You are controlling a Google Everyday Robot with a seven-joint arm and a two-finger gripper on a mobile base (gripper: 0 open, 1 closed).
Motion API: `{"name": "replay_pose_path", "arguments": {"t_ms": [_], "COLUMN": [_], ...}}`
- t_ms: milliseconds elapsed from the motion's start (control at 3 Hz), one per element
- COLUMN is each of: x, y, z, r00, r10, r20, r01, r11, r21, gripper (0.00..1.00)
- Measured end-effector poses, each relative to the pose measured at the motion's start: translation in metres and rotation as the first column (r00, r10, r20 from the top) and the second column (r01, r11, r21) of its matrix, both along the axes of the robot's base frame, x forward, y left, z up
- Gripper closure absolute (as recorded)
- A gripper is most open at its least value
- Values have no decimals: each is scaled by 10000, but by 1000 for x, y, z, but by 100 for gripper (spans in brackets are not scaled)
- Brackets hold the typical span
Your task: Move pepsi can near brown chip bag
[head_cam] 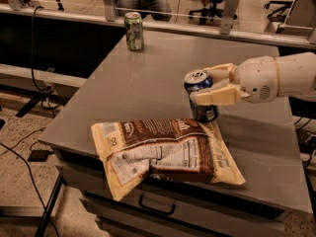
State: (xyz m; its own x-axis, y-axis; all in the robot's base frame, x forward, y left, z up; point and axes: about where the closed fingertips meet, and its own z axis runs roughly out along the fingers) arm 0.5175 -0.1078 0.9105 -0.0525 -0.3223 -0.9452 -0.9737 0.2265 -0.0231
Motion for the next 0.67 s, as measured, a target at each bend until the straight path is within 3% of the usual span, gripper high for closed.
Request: {"name": "replay_pose_path", "arguments": {"t_ms": [333,667], "x": [-1,4], "y": [4,-6], "z": [1,11], "r00": [10000,9982], "r10": [-29,-575], "r20": [46,158], "r01": [27,553], "r11": [9993,9913], "r21": [375,1196], "gripper": [31,1]}}
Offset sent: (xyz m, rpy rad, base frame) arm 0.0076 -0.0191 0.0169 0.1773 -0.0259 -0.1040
